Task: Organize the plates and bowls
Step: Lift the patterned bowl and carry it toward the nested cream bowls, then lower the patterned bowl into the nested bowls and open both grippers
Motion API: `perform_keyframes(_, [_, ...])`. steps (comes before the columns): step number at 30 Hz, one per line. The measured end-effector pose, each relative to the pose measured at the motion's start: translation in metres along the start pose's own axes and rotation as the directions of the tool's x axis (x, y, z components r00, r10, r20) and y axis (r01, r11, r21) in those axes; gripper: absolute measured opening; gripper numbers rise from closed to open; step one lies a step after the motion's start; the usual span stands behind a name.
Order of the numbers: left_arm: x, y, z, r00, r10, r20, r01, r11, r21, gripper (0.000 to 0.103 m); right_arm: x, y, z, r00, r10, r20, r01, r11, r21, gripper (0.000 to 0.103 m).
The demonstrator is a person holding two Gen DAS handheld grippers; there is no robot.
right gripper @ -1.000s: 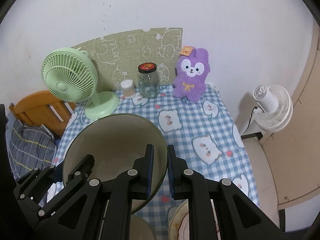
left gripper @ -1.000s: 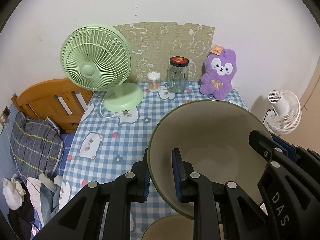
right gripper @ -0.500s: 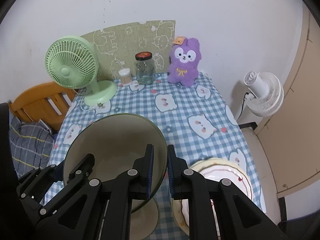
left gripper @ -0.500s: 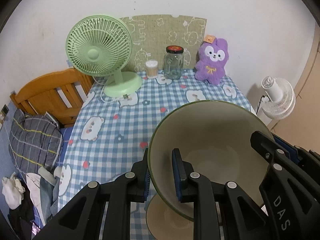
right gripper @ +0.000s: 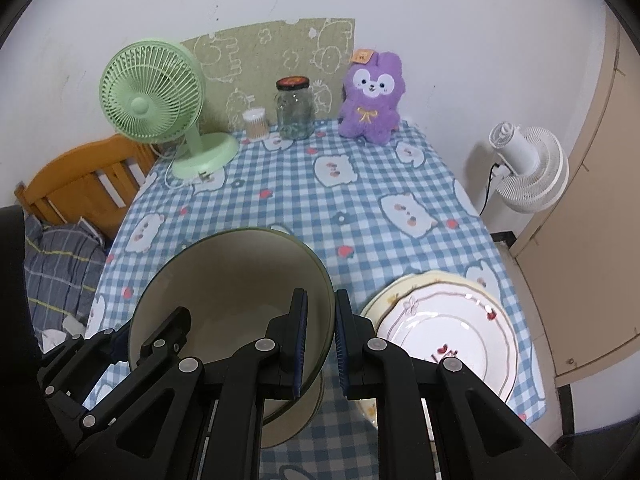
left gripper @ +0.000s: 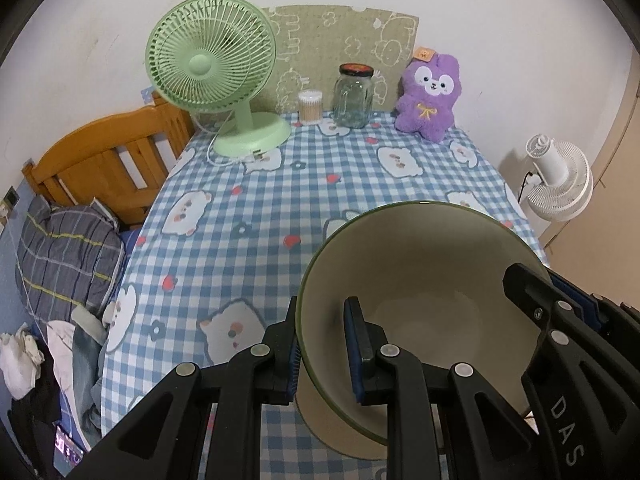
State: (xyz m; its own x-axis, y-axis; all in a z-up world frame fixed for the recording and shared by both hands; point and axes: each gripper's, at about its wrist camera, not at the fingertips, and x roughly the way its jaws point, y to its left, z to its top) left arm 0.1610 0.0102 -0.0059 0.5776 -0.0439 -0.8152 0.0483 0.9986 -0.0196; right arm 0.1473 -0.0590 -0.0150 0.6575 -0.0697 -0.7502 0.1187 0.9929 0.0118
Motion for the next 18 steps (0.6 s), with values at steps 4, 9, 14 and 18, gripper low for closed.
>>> perform_keyframes(4, [0.003, 0.001, -0.010, 1.000, 0.002, -0.011, -0.002, 1.000, -0.002, 0.017, 0.002, 0.002, -0.010, 1.000, -0.002, -0.005, 0.002, 1.000, -0.002, 0.016])
perform_keyframes(9, [0.006, 0.002, -0.019, 1.000, 0.009, -0.018, -0.009, 1.000, -0.011, 0.017, 0.007, 0.003, -0.020, 1.000, 0.002, -0.017, -0.002, 1.000, -0.005, 0.016])
perform_keyframes(14, [0.010, 0.005, -0.028, 0.999, 0.017, -0.028, -0.017, 1.000, -0.014, 0.017, 0.012, 0.005, -0.029, 0.999, 0.006, -0.033, -0.007, 1.000, -0.010, 0.016])
perform_keyframes(18, [0.017, 0.007, -0.035, 0.998, 0.022, -0.050, -0.023, 1.000, -0.017, 0.017, 0.019, 0.007, -0.036, 0.999, 0.010, -0.052, -0.010, 1.000, -0.011, 0.016])
